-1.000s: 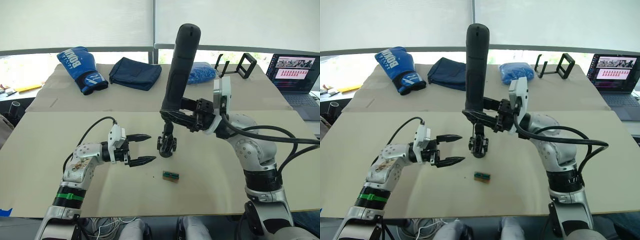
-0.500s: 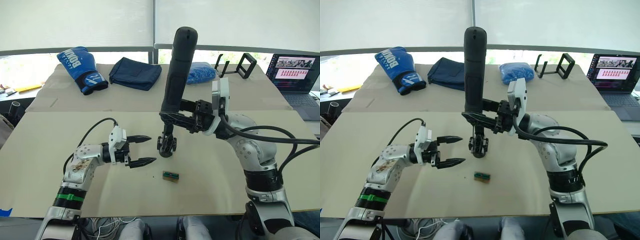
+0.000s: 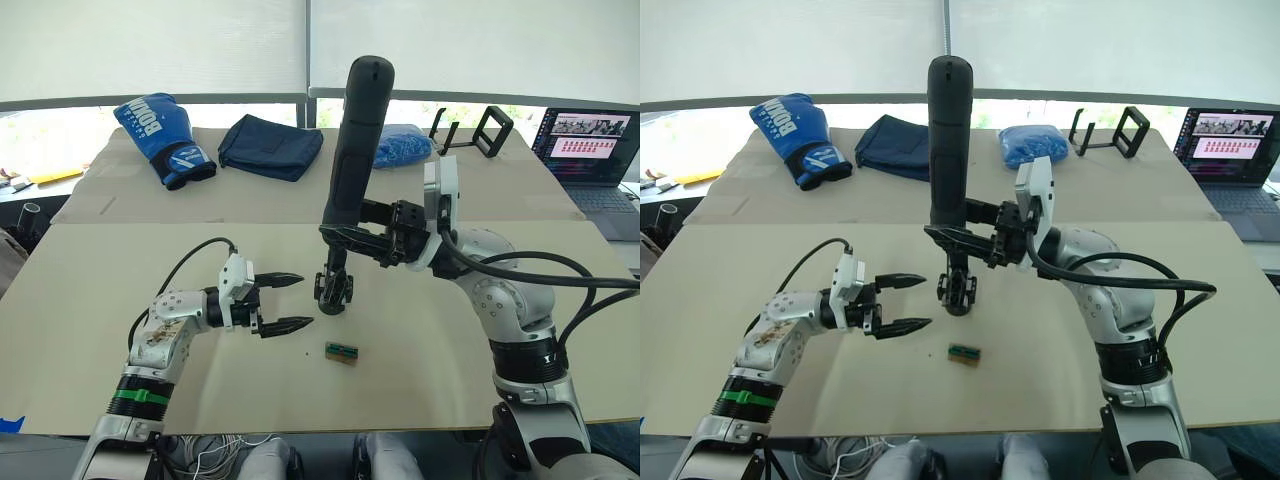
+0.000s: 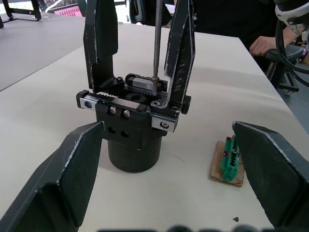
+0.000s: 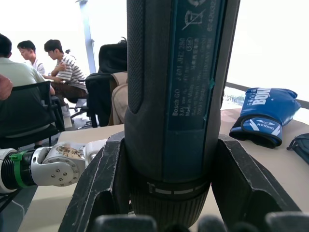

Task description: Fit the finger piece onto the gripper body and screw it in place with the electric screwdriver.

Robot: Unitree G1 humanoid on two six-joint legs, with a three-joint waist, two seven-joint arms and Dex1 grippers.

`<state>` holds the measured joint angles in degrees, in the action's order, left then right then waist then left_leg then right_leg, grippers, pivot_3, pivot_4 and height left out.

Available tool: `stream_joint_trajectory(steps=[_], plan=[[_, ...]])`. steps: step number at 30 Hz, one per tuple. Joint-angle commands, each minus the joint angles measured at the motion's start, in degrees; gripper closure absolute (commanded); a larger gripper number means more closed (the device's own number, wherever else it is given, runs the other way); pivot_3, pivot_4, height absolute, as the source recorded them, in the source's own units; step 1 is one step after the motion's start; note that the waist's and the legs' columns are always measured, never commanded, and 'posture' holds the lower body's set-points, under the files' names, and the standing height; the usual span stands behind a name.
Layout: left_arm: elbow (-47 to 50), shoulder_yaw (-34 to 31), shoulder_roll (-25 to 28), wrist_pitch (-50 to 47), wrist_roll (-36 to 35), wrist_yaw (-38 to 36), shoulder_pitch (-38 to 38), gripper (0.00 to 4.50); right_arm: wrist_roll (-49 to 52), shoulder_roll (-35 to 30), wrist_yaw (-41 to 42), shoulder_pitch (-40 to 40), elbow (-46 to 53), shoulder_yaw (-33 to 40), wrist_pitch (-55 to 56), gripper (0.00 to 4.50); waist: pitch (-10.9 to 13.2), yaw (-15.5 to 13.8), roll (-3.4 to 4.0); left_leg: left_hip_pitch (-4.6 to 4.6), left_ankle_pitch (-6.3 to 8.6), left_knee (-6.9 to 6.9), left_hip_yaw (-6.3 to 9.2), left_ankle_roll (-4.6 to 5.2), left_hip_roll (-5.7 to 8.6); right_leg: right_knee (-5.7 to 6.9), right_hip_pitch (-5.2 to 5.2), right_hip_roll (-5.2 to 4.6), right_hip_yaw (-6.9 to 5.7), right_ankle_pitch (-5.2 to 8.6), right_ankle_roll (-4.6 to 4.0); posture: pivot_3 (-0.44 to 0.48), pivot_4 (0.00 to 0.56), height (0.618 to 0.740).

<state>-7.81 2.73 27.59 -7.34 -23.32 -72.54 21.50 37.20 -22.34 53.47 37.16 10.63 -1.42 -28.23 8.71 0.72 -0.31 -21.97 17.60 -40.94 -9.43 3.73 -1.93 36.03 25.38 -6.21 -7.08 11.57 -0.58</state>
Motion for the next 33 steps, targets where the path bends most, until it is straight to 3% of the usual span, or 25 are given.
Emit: stream_joint_trajectory(steps=[1, 33], plan=[[1.6, 0.0, 0.2, 1.4, -0.1, -0.1, -0.2, 0.00, 0.9, -0.2, 0.1, 0.4, 2.2, 0.8, 0.3, 2.57, 0.0, 0.0, 0.00, 0.00, 0.00, 0.00, 0.00, 0.00, 0.00, 0.00, 0.00, 0.00, 0.00, 0.00, 0.00, 0.000, 0.150, 0.740], [1.9, 0.3, 0.0, 1.7, -0.1, 0.0, -0.7, 0.00, -1.1, 0.1, -0.1, -0.3, 1.8, 0.3, 0.6, 2.57, 0.0, 0.0, 0.00, 0.01, 0.00, 0.00, 0.00, 0.00, 0.00, 0.00, 0.00, 0.00, 0.00, 0.00, 0.00, 0.000, 0.150, 0.740]])
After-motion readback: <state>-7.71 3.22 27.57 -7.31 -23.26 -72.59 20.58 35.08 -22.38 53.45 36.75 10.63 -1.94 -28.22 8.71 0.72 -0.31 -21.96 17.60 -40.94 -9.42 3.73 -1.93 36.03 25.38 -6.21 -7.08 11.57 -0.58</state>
